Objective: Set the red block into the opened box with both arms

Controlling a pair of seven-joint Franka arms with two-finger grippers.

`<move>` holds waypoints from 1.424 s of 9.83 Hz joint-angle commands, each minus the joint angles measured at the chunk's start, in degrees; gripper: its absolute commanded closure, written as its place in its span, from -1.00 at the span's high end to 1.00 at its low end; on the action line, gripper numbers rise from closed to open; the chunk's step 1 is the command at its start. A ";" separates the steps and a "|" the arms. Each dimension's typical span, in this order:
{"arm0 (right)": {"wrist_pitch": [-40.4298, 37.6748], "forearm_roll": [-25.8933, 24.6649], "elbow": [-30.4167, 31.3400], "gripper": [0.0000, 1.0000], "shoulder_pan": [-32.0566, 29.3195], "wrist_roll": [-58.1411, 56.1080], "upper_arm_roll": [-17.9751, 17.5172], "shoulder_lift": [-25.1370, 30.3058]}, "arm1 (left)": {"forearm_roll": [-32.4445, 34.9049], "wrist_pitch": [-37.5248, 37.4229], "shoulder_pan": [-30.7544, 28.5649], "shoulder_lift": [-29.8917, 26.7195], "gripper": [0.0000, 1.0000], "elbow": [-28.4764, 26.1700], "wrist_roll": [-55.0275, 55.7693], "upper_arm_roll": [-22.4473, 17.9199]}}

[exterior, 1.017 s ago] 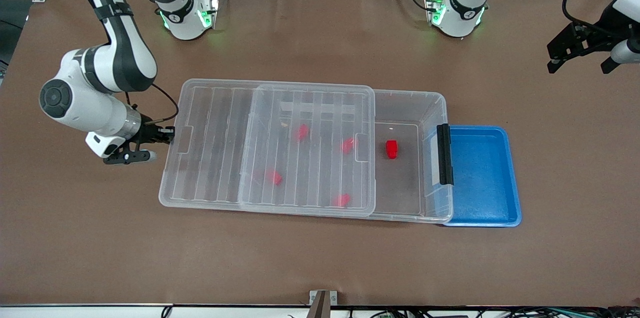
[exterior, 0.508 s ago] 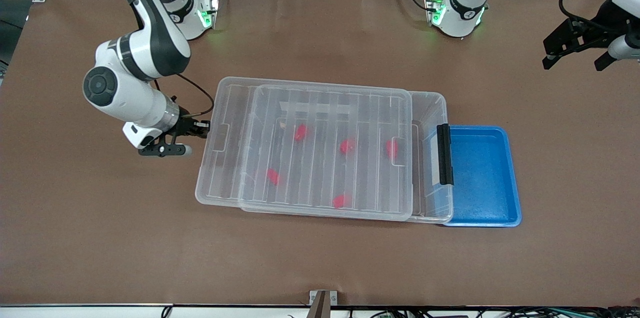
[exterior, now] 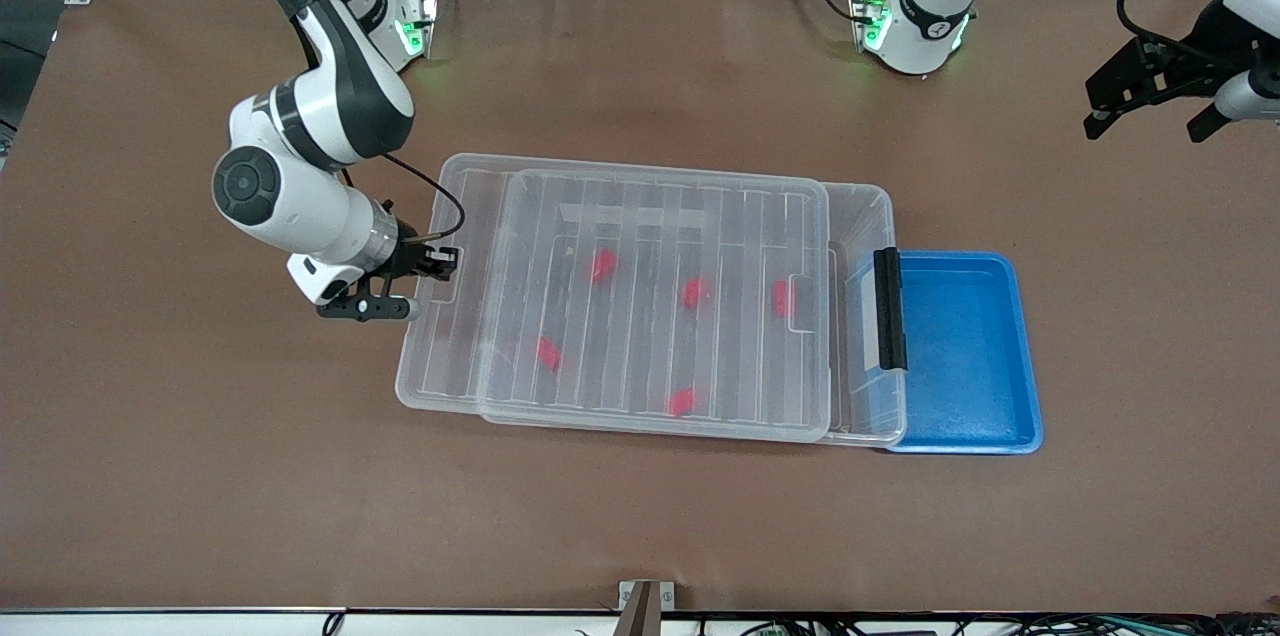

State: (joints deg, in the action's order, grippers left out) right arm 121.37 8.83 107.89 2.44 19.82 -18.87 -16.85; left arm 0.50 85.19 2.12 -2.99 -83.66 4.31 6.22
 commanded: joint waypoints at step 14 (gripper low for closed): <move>-18.28 -4.87 -11.50 -1.00 -2.53 -16.43 5.48 -2.84 | -0.94 0.33 1.22 0.79 1.00 -1.86 -0.44 -0.50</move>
State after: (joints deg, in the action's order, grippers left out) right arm 103.74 4.92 95.59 0.45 9.11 -15.94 -19.19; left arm 0.50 85.28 3.05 -2.81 -84.10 4.32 6.01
